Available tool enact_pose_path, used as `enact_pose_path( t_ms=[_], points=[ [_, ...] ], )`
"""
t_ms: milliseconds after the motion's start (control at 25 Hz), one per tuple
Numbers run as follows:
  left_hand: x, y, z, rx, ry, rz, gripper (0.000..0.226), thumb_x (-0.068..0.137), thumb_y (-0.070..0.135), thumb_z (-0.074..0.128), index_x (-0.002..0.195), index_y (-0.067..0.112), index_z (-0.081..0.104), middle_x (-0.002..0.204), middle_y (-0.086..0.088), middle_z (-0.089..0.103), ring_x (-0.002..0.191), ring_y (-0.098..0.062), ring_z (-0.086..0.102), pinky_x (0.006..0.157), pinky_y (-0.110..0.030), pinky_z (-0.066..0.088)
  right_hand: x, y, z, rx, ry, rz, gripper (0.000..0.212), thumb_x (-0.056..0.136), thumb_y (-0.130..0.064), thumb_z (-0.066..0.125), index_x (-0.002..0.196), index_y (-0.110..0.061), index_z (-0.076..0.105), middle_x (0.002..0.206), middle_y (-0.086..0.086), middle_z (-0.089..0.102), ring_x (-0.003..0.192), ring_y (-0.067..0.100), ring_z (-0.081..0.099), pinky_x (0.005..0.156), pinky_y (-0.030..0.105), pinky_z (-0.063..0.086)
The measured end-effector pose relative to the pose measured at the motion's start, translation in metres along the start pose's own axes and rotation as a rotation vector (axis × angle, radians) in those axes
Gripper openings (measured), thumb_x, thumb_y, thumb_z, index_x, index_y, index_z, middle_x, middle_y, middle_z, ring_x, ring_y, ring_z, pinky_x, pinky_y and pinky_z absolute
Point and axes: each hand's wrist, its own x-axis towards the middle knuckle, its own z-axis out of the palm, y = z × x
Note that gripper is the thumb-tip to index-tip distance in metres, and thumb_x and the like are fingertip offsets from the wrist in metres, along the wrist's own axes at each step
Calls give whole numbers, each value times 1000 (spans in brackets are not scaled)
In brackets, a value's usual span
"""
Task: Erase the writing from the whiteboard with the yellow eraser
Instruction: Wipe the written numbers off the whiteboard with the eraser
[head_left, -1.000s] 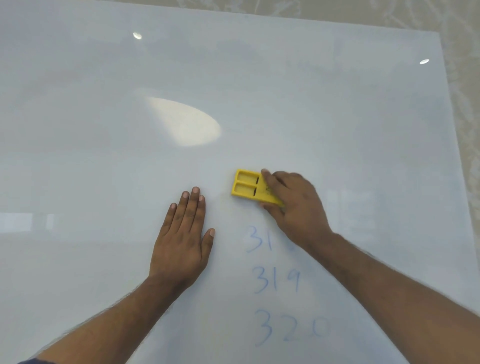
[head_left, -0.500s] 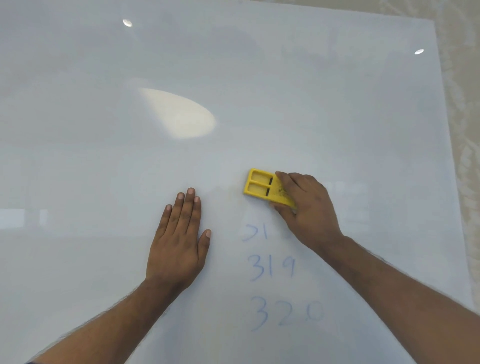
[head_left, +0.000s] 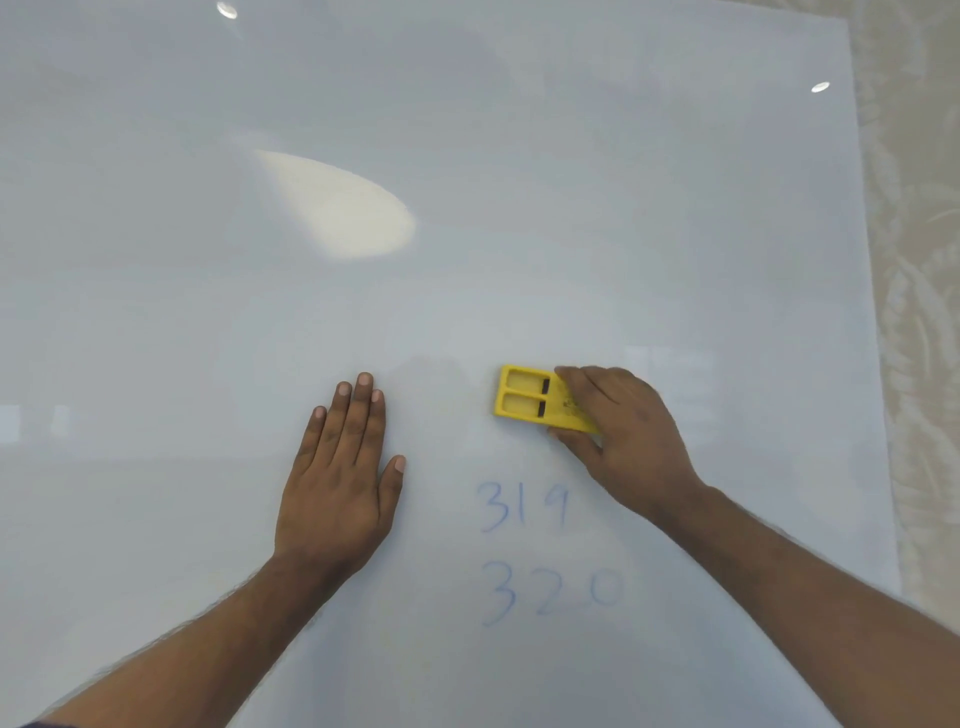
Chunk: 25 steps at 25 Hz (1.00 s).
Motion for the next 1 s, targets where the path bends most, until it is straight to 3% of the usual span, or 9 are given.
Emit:
enact_pose_path(
  t_ms=[120, 240, 400, 680, 840, 1000],
  points=[
    [-2, 1, 1, -6, 5, -5, 65, 103, 37, 29, 158, 2, 22, 168, -11, 16, 156, -25, 12, 126, -45, 14, 11, -24, 14, 57, 35, 61, 54, 89, -41, 53, 131, -8, 55, 120, 8, 62, 104, 30, 57, 90, 40, 45],
    [-9, 2, 2, -15, 6, -8, 65, 103, 37, 30, 158, 2, 22, 168, -11, 16, 156, -25, 12, 126, -46, 15, -19, -48, 21, 78, -48, -61, 48, 93, -37, 56, 132, -9, 54, 118, 7, 61, 103, 31, 57, 92, 40, 45],
    [-21, 6, 3, -7, -7, -12, 65, 103, 36, 30, 158, 2, 20, 168, -12, 15, 156, -26, 11, 126, -47, 14, -56, -34, 5, 29, -161, -172, 44, 99, -41, 46, 131, -11, 53, 116, 4, 61, 101, 29, 58, 92, 37, 45],
    [-35, 18, 7, -35, -16, -46, 65, 102, 33, 30, 158, 1, 18, 168, -12, 13, 156, -27, 9, 126, -47, 13, -34, -29, 14, 67, -11, 109, 50, 91, -35, 57, 132, -7, 55, 121, 8, 62, 106, 29, 56, 95, 39, 43],
    [-41, 16, 7, -30, -38, -11, 66, 102, 34, 31, 158, 2, 20, 168, -12, 14, 156, -26, 10, 126, -46, 12, -68, -64, 24, 99, -103, -33, 46, 92, -30, 60, 133, -9, 54, 119, 6, 61, 106, 31, 57, 97, 40, 43],
    [-52, 15, 6, -30, -53, 15, 65, 103, 35, 30, 158, 2, 21, 168, -12, 14, 156, -26, 10, 127, -45, 12, -98, -44, 10, 31, -165, -129, 43, 95, -33, 57, 132, -10, 54, 120, 6, 62, 105, 30, 58, 98, 39, 44]
  ],
)
